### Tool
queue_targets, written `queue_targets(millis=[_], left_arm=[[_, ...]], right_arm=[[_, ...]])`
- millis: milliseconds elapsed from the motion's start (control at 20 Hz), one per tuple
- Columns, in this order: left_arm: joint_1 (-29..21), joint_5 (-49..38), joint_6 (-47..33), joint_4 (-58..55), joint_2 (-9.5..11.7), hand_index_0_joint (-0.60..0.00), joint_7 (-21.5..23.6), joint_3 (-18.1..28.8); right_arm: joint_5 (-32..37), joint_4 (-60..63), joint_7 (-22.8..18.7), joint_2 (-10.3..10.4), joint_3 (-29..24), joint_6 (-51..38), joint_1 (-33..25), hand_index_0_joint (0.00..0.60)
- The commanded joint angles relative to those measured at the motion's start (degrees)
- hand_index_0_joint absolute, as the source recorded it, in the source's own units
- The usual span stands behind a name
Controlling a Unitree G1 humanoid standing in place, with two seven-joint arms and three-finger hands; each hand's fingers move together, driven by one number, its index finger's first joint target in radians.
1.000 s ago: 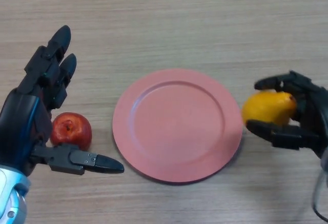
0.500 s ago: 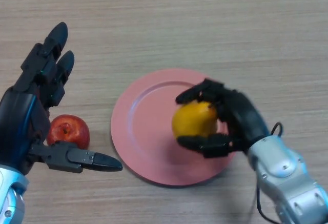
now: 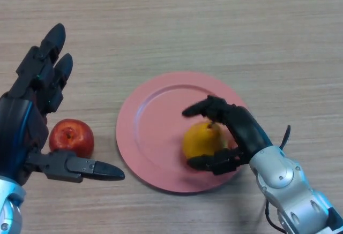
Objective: Pick up the yellow pear and place it on the plate
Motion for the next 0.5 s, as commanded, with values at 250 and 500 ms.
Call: queue_targets(millis=[250,500], left_arm=[[-0.43,-1.75,-7.22,-3.60,0.72,0.000,-0.09,2.82],[-0.69,-1.74,-6.58,-3.58,0.90,0.000,-0.08,3.02]], right_arm=[[7.75,-22.16,1.62,0.00,-10.16,-0.33,0.05,0.000],[10.07,-37.72,8.08,-0.55,-19.59,4.20,7.13,0.000]])
